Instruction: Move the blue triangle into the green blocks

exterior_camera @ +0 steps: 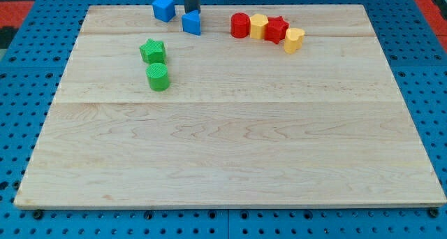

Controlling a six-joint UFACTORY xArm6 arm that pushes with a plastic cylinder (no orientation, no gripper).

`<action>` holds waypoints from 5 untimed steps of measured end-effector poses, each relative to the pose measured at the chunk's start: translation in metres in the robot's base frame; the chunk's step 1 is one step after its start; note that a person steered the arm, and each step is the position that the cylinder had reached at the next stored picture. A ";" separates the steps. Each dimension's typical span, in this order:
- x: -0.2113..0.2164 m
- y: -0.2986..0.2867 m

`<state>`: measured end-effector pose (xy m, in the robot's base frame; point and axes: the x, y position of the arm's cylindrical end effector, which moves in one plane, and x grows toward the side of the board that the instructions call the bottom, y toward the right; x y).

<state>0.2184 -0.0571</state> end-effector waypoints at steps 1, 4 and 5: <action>0.050 0.005; 0.076 -0.030; 0.018 -0.017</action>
